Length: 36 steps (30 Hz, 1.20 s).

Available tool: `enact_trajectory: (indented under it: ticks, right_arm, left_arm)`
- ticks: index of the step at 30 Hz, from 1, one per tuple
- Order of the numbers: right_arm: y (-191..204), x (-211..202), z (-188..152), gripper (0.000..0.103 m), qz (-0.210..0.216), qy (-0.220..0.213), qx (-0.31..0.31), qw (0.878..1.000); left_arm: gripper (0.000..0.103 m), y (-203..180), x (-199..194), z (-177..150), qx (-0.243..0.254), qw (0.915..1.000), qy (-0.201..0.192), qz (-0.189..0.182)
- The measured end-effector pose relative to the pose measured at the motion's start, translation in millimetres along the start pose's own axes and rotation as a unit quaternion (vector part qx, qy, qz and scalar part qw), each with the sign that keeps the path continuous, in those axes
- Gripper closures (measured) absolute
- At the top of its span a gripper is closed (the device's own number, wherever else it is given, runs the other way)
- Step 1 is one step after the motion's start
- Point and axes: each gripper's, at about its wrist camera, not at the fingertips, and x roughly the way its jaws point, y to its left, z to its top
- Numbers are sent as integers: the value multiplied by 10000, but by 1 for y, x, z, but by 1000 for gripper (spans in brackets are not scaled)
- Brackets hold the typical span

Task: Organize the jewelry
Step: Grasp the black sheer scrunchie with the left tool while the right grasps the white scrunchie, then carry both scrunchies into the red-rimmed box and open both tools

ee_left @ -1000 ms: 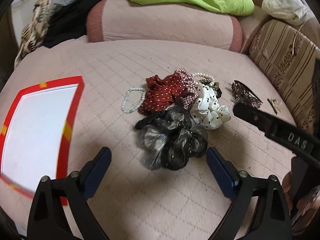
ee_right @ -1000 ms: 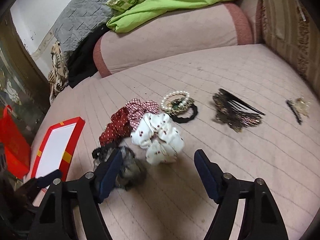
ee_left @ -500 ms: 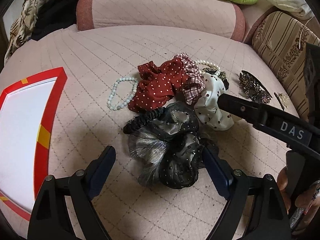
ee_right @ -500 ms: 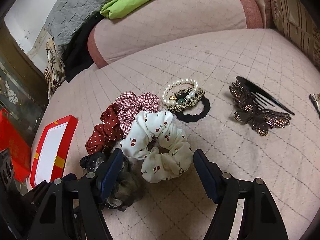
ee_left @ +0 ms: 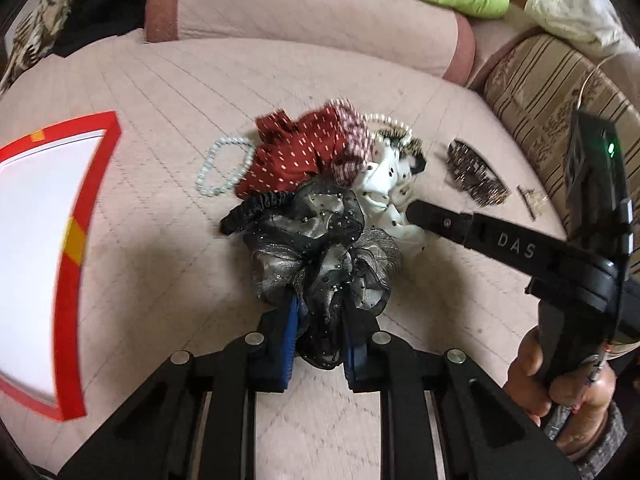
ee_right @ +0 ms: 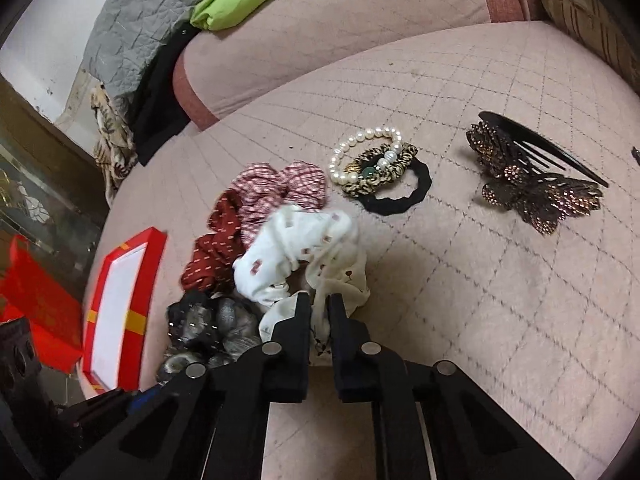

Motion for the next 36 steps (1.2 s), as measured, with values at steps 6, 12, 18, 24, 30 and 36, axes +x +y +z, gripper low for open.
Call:
enact_trajectory:
  ticks: [6,12,18,24,30,36]
  right_arm:
    - [34,-36,-10,94,71,-224,-338,9992]
    - [87,-58,-17,94,232,-318,-878,9954]
    - [145,-53,-28,94,506,-186,-1352,9894]
    - [218,-19,-46,94,909,218,-1838,9785]
    - [266,35,-78,94,976,698,-2280,9662]
    - [277,70,-104,94,853,1057,-2477,9593]
  left_arm:
    - [85,26,-51,-8,-312,9988,-368,-11]
    - [85,79,-93,-17,-726,9931,-771,500]
    - [85,155,-122,-32,-1450,9772,-961,1219]
    - [85,228,-138,-48,-2051,9586,-885,1764]
    - [85,278,-141,-61,-2349,9407,-756,2328]
    - [81,306,-135,-64,-2573,9335,-688,2400]
